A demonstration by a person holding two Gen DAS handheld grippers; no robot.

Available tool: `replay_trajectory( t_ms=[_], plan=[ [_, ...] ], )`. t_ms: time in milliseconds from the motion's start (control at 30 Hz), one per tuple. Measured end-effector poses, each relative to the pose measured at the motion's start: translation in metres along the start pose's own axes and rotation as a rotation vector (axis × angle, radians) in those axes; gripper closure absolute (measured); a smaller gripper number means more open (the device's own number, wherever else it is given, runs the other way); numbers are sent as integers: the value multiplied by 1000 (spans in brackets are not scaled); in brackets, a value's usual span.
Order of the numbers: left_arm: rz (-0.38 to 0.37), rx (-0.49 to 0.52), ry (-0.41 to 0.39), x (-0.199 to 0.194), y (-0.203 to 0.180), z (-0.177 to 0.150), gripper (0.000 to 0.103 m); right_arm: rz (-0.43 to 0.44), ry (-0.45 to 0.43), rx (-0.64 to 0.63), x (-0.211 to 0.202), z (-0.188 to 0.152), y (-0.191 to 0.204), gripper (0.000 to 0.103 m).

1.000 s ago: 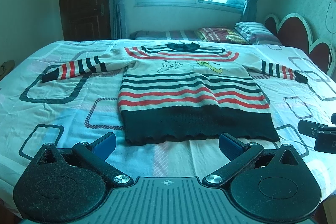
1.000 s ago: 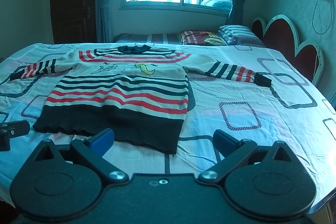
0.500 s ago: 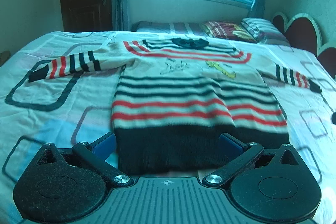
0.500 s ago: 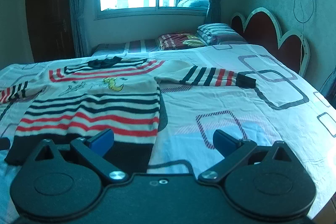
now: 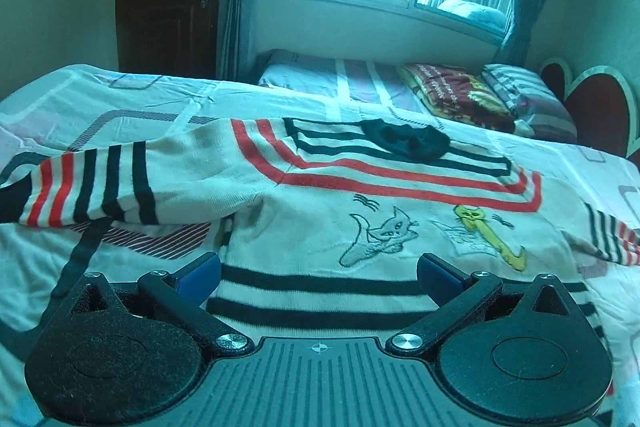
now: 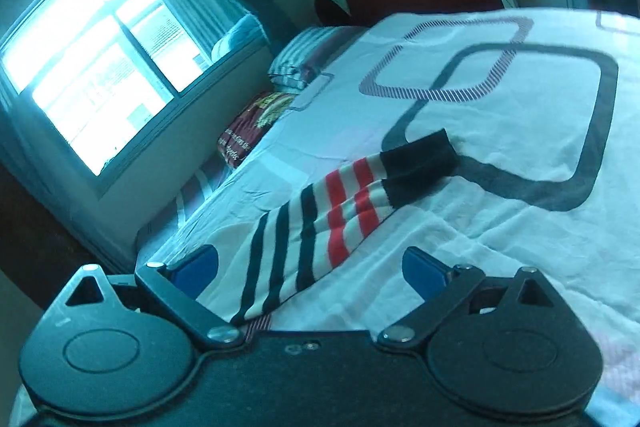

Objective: Fold small clothes
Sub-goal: 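Grasp the black cuff of a striped sleeve with the right gripper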

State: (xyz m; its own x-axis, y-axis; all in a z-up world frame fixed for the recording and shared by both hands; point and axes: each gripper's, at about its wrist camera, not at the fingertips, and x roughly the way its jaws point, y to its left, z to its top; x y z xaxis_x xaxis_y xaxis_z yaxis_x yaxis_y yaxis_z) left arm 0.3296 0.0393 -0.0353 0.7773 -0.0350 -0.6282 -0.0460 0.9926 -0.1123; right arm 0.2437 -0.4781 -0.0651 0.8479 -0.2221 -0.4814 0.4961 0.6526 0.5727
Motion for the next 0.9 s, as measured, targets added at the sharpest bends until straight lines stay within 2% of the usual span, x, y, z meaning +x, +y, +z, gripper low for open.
replay_trajectory(
  t_ms=[67,100,133,167,200,233,367,600,633,767,800,833,900],
  plan=[
    [3,4,16,18,-3,2,0,6,23,70,25,1,-15,9],
    [2,6,25,25,-4,2,0,18,37,105,35,0,-20,21],
    [1,8,33,32,-7,1,0,35,56,132,43,-1,-25,60],
    [-1,9,39,37,-8,0,0,40,90,160,54,-1,-28,77],
    [-3,10,44,42,-9,-1,0,34,113,180,62,-3,-30,76],
    [-5,9,48,46,-11,-1,0,27,119,203,67,-5,-32,67],
    [-12,-3,44,56,-11,0,0,57,92,280,72,-10,-39,60],
    [14,-16,67,67,1,3,0,92,71,291,104,7,-37,59],
    [15,-16,73,68,1,3,0,102,74,285,106,8,-35,57],
    [13,-2,83,72,2,3,0,212,67,381,91,0,-40,57],
    [14,-5,87,74,3,3,0,202,97,409,90,-6,-41,57],
    [12,-12,90,75,4,2,0,184,127,413,90,-11,-39,62],
    [7,-23,93,78,4,2,0,176,135,378,85,-18,-29,62]
  ],
)
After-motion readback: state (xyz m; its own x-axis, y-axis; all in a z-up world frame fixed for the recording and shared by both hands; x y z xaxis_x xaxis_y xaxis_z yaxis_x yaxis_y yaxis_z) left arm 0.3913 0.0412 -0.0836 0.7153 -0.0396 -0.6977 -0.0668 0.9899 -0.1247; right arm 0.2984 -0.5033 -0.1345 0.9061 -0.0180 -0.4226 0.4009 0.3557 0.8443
